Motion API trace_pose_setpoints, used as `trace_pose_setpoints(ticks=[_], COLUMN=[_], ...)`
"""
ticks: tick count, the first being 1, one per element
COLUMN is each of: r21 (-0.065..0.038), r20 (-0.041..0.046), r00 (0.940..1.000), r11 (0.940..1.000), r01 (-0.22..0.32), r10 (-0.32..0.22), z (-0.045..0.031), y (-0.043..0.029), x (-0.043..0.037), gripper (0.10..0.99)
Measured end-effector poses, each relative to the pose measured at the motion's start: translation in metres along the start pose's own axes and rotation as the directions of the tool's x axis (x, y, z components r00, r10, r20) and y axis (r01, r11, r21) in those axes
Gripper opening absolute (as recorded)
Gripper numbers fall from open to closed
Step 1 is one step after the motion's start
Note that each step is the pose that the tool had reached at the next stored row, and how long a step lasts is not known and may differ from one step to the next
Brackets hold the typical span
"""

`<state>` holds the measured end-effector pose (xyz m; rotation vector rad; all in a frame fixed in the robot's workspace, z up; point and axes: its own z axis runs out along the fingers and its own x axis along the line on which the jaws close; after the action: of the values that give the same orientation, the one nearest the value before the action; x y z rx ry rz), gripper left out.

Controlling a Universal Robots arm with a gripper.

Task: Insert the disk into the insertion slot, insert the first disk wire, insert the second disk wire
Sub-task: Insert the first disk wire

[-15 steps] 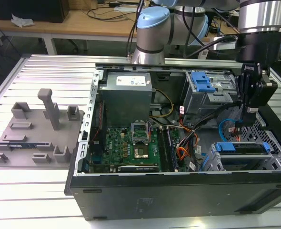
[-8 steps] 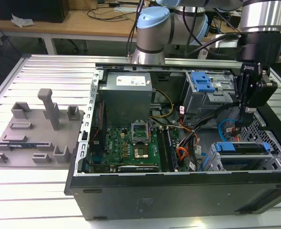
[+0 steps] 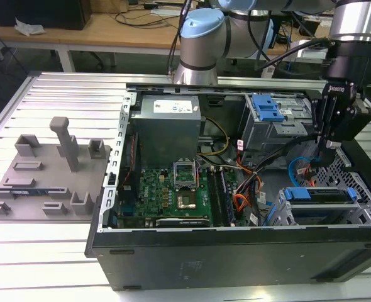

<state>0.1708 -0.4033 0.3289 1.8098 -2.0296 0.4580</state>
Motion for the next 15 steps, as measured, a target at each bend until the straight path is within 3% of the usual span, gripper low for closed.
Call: trace_pose_setpoints(ticks=[5, 6, 8, 9, 11, 15], r21=[-0.001, -0.002, -0.005, -0.006, -0.008, -0.009], r20=[0.0009, 0.0054, 0.0427, 0.0533, 0.0663, 0.0840], r00=[1.0000, 1.0000, 0.9991, 0.9986, 0.9978, 0.9965], r11=[1.0000, 1.0000, 1.0000, 1.0000, 1.0000, 0.9999], r01=[0.001, 0.001, 0.004, 0.004, 0.005, 0.006], r10=[-0.001, -0.001, -0.003, -0.004, -0.005, -0.006], z=[0.0000, 0.0000, 0.0000, -0.0001, -0.0007, 0.0003], y=[-0.0003, -0.0007, -0.0015, -0.0017, -0.0022, -0.0033], x=[0.0003, 0.0005, 0.0038, 0.0054, 0.0086, 0.0173], gripper=[0.165, 0.165, 0.165, 0.165, 0.165, 0.165])
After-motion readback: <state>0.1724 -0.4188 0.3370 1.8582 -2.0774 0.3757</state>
